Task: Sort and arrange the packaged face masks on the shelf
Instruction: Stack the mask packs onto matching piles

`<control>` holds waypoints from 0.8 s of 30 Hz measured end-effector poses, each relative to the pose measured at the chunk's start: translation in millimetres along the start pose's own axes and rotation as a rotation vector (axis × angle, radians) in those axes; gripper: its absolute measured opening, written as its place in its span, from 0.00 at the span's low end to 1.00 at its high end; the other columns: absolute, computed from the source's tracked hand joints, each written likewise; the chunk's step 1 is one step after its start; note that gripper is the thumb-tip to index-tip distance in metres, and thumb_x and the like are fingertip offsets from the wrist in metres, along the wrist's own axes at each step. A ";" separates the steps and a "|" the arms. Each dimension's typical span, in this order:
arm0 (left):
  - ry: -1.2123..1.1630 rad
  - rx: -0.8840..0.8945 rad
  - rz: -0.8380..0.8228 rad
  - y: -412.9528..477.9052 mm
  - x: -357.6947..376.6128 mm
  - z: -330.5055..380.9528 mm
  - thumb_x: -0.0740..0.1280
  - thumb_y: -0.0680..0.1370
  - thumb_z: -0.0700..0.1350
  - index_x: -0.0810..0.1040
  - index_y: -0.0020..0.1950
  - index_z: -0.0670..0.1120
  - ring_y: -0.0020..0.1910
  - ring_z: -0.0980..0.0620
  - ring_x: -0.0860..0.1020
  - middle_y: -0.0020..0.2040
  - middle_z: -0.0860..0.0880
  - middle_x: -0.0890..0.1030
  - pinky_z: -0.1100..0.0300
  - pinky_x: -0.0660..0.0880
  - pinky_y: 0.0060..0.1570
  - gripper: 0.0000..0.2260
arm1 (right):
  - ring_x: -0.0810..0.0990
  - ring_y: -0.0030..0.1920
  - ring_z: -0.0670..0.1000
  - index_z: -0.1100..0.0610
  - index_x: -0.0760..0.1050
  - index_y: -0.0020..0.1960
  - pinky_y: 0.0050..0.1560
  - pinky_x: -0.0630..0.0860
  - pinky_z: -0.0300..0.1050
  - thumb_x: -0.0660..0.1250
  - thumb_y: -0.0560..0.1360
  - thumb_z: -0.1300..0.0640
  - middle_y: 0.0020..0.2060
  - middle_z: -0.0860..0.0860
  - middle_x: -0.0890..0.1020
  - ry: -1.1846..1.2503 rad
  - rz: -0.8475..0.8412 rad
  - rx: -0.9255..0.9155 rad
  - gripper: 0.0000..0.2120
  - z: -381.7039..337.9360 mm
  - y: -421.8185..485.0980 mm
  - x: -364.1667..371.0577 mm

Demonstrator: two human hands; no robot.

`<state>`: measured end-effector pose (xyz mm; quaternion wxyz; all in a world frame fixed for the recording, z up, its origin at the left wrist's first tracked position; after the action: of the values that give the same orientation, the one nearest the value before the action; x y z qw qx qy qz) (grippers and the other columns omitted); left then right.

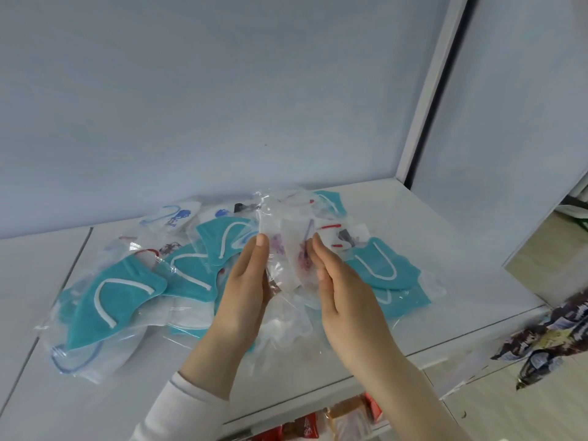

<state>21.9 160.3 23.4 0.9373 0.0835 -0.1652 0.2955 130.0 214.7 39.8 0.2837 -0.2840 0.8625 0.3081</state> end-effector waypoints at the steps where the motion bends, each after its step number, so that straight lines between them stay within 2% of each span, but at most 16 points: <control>1: 0.046 0.020 0.005 -1.6 -1.0 0.8 0.59 0.73 0.56 0.75 0.62 0.42 0.53 0.48 0.81 0.53 0.44 0.83 0.57 0.79 0.50 0.24 | 0.69 0.66 0.44 0.45 0.55 0.75 0.62 0.65 0.34 0.48 0.81 0.51 0.67 0.45 0.71 0.027 -0.034 0.012 0.22 -0.7 0.2 3.6; 3: 0.130 0.053 0.029 -3.3 -4.7 1.4 0.63 0.70 0.56 0.75 0.58 0.42 0.49 0.48 0.82 0.49 0.45 0.83 0.59 0.79 0.45 0.23 | 0.66 0.69 0.42 0.44 0.50 0.75 0.64 0.63 0.33 0.48 0.80 0.52 0.70 0.43 0.67 0.064 -0.077 0.016 0.24 -5.1 -0.1 8.1; 5: 0.153 0.066 0.046 -4.2 -8.2 2.1 0.64 0.69 0.55 0.75 0.56 0.43 0.46 0.51 0.82 0.46 0.46 0.83 0.61 0.79 0.42 0.22 | 0.65 0.69 0.40 0.42 0.49 0.74 0.62 0.61 0.28 0.49 0.80 0.54 0.69 0.41 0.66 0.140 -0.106 0.020 0.23 -8.1 -1.1 10.1; 8: 0.129 0.050 0.077 -3.7 -17.7 -0.4 0.64 0.73 0.49 0.76 0.54 0.43 0.43 0.52 0.82 0.44 0.47 0.83 0.62 0.78 0.39 0.13 | 0.69 0.61 0.34 0.42 0.54 0.70 0.56 0.63 0.20 0.55 0.80 0.58 0.63 0.39 0.70 0.263 -0.111 0.012 0.23 -5.5 -0.3 7.1; 10: 0.123 0.047 0.113 -3.1 -27.4 -2.4 0.62 0.78 0.42 0.78 0.53 0.45 0.41 0.54 0.81 0.42 0.49 0.84 0.63 0.78 0.38 0.07 | 0.72 0.58 0.36 0.48 0.61 0.71 0.53 0.68 0.23 0.63 0.77 0.58 0.62 0.43 0.73 0.270 -0.006 0.007 0.24 4.1 3.1 -2.6; 12: 0.125 0.041 0.137 -2.8 -37.3 -4.1 0.60 0.80 0.39 0.78 0.53 0.45 0.41 0.54 0.81 0.42 0.50 0.84 0.64 0.77 0.38 0.08 | 0.71 0.58 0.39 0.50 0.62 0.71 0.54 0.69 0.28 0.68 0.73 0.55 0.61 0.44 0.71 0.234 0.096 0.075 0.29 17.6 6.3 -13.0; 13: 0.116 0.038 0.143 -3.6 -41.5 -3.0 0.60 0.79 0.40 0.78 0.52 0.46 0.42 0.54 0.80 0.42 0.50 0.83 0.62 0.78 0.41 0.07 | 0.69 0.60 0.40 0.49 0.61 0.72 0.55 0.69 0.29 0.69 0.72 0.54 0.62 0.43 0.69 0.252 0.097 0.132 0.31 23.1 8.1 -14.9; 14: 0.110 0.041 0.138 -5.3 -44.2 -0.6 0.62 0.77 0.43 0.78 0.51 0.46 0.43 0.53 0.80 0.43 0.49 0.83 0.59 0.79 0.44 0.07 | 0.69 0.60 0.41 0.48 0.62 0.71 0.55 0.69 0.29 0.70 0.72 0.55 0.61 0.42 0.69 0.302 0.053 0.184 0.30 26.2 10.3 -12.8; 16: 0.163 0.081 0.107 -11.1 -47.6 8.2 0.63 0.74 0.47 0.78 0.50 0.45 0.44 0.54 0.79 0.44 0.49 0.82 0.59 0.77 0.48 0.09 | 0.75 0.55 0.40 0.48 0.71 0.61 0.52 0.71 0.27 0.70 0.72 0.59 0.55 0.43 0.77 0.442 -0.069 0.202 0.19 22.5 13.9 -0.4; 17: 0.225 0.115 0.097 -15.0 -49.4 13.0 0.62 0.75 0.47 0.77 0.49 0.43 0.42 0.56 0.78 0.42 0.50 0.81 0.62 0.75 0.46 0.10 | 0.77 0.49 0.38 0.49 0.73 0.53 0.48 0.72 0.26 0.70 0.72 0.61 0.49 0.43 0.79 0.496 -0.101 0.189 0.13 17.7 14.7 6.5; 19: 0.326 0.183 0.106 -24.1 -53.4 20.4 0.60 0.78 0.43 0.75 0.48 0.41 0.38 0.60 0.76 0.38 0.55 0.79 0.68 0.72 0.41 0.08 | 0.78 0.40 0.35 0.50 0.73 0.43 0.43 0.72 0.26 0.69 0.72 0.64 0.40 0.44 0.80 0.567 -0.101 0.188 0.09 12.1 14.8 21.2; 21: 0.368 0.240 0.133 -33.5 -60.7 23.0 0.59 0.79 0.40 0.74 0.51 0.42 0.40 0.63 0.77 0.40 0.57 0.80 0.71 0.72 0.42 0.05 | 0.78 0.37 0.34 0.51 0.74 0.43 0.41 0.72 0.26 0.68 0.73 0.65 0.39 0.45 0.80 0.643 -0.099 0.229 0.09 9.3 13.4 36.6; 24: 0.412 0.264 0.175 -47.0 -74.7 18.3 0.64 0.75 0.45 0.74 0.53 0.46 0.45 0.59 0.79 0.44 0.55 0.82 0.66 0.75 0.46 0.08 | 0.78 0.36 0.33 0.51 0.74 0.44 0.40 0.72 0.26 0.67 0.73 0.66 0.39 0.46 0.80 0.706 -0.137 0.264 0.10 4.3 10.4 56.5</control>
<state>-13.1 78.1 10.9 0.9030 0.1288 0.0629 0.4050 86.2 206.7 3.3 0.0230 -0.3908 0.9184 0.0580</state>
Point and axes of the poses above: each hand's wrist, its own y-axis towards the middle knuckle, its own x-axis out of the palm, z = x × y, the point moved 6 cm from there along y, towards the middle knuckle
